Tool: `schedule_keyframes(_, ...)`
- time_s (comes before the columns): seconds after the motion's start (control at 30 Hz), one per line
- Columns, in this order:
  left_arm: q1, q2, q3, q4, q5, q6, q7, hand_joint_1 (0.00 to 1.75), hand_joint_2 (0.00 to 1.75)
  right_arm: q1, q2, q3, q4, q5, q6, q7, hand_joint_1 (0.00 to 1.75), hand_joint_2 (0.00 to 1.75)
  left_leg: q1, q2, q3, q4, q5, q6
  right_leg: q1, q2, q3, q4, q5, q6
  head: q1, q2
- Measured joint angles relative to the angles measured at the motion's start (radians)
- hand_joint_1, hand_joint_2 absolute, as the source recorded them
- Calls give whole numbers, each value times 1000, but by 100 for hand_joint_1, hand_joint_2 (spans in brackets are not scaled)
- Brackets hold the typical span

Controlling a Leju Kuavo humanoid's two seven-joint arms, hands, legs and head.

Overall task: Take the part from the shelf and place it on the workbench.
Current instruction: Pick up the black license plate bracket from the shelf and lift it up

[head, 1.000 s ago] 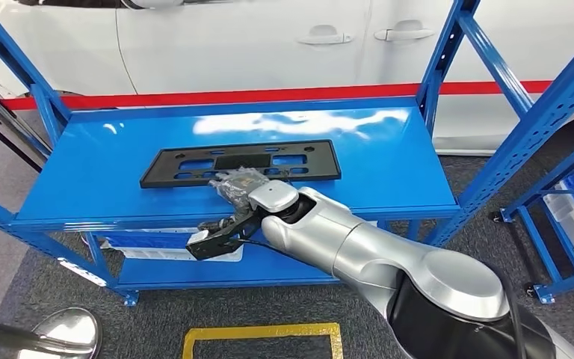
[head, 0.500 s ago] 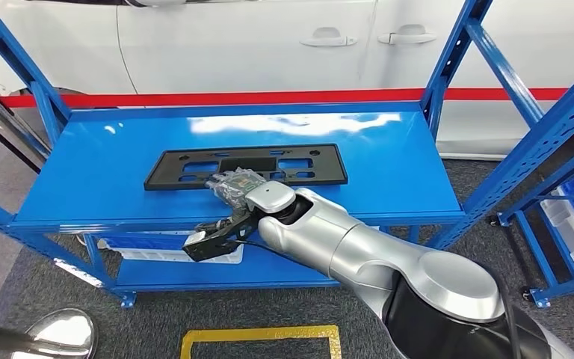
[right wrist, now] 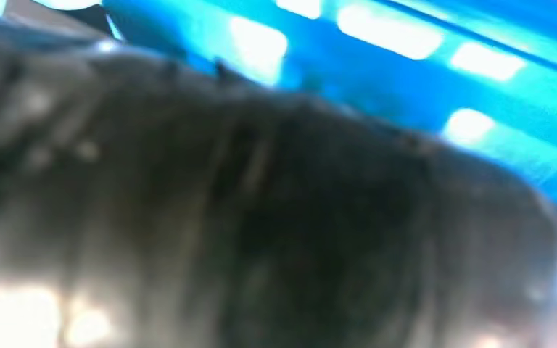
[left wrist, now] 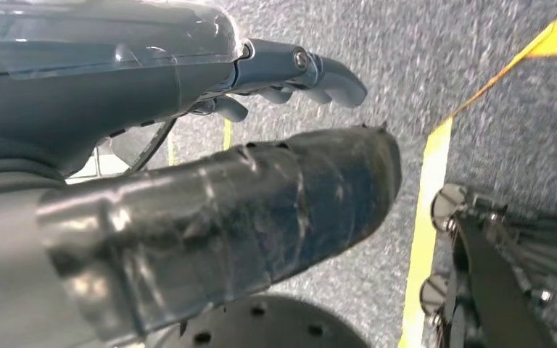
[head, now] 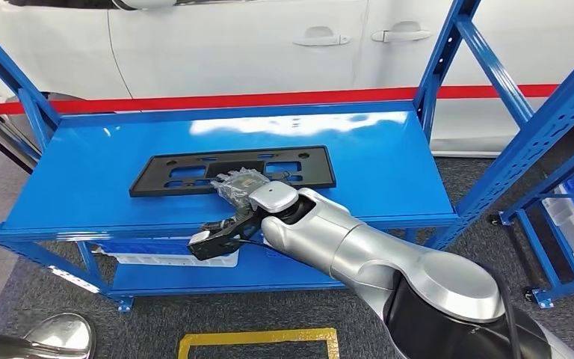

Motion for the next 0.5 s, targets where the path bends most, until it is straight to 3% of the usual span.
schedule_keyframes(0.03,0,0,0,0,0,0,0,0,0,-1,1,0,0,1,-1,0,0,0,0,0,-17,38,-21,-4,-2,-1,6,-5,0,-4,0,0)
schedule_keyframes(0.1,0,0,0,0,-2,-1,-1,0,0,0,2,-1,0,4,-2,1,0,0,0,0,-88,173,-76,-10,0,-3,10,-7,-3,-10,-1,0)
schedule_keyframes(0.17,1,1,0,0,-6,-2,-4,0,0,3,2,-3,2,10,-3,6,0,0,0,0,-145,263,-88,-11,3,-2,13,-7,-6,-14,-1,0)
schedule_keyframes(0.2,3,1,0,0,-9,-4,-6,0,0,3,2,-6,4,13,-3,10,0,0,0,0,-145,250,-64,-8,5,0,15,-7,-7,-15,-1,0)
schedule_keyframes(0.3,6,2,0,0,-17,-7,-7,0,0,-3,-1,-19,12,28,-5,21,0,0,-7,0,-64,58,45,13,10,4,27,-7,-16,-13,0,0)
schedule_keyframes(0.37,3,4,1,0,-21,-8,-7,0,0,-6,-6,-28,18,35,-7,23,0,0,-14,1,-30,-17,60,25,11,3,27,-7,-19,-6,0,0)
schedule_keyframes(0.5,3,3,1,0,-27,-8,-7,0,0,-9,-13,-39,28,46,-9,23,0,0,-12,3,-12,-48,59,37,11,0,29,-5,-33,14,0,0)
